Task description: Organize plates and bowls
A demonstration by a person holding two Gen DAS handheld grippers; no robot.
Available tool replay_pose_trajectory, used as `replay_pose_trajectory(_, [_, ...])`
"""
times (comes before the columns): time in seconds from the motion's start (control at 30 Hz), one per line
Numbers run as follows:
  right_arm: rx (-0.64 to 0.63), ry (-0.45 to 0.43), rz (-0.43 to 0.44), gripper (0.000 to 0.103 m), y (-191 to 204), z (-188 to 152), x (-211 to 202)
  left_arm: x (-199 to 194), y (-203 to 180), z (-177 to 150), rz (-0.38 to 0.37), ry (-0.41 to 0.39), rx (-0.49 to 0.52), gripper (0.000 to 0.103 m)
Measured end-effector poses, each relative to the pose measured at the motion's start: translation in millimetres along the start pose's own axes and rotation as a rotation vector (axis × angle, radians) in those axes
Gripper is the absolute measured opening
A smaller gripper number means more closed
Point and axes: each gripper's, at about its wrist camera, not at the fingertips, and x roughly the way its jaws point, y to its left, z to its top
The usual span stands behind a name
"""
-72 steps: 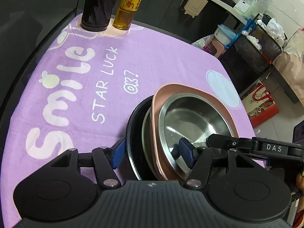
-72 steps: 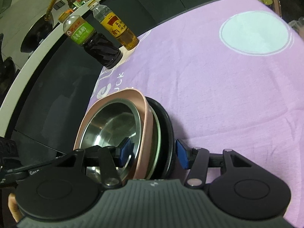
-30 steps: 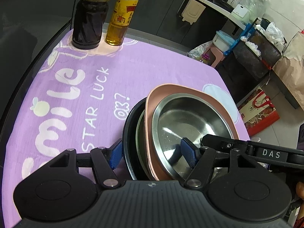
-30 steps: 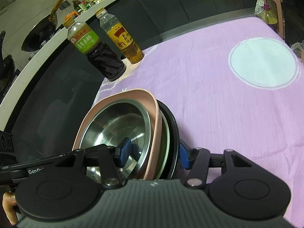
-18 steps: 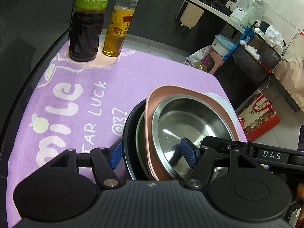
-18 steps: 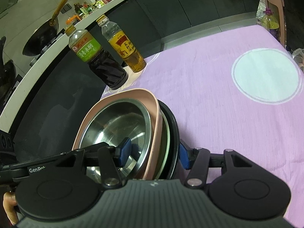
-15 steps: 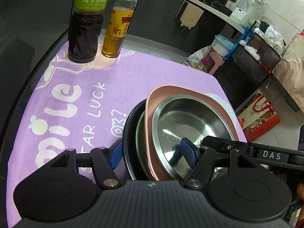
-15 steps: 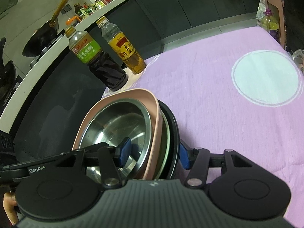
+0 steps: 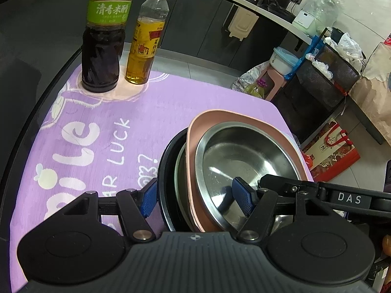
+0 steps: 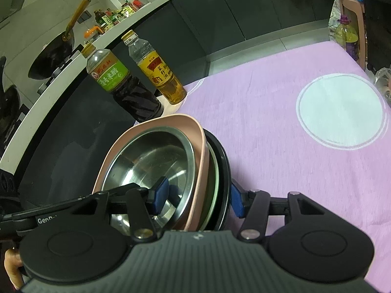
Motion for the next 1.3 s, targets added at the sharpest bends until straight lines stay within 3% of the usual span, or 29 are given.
replay_pose_trajectory(0.67, [0.017, -0.024, -0.008, 0.053, -5, 41, 18, 25, 2, 43, -0.005, -0.039, -0.005, 0.06])
replay_pose_trajectory(1.3, [0.057, 0.018, -0.019, 0.053, -26, 71, 57, 74, 14, 70, 0.02, -0.009, -0.039, 0.06])
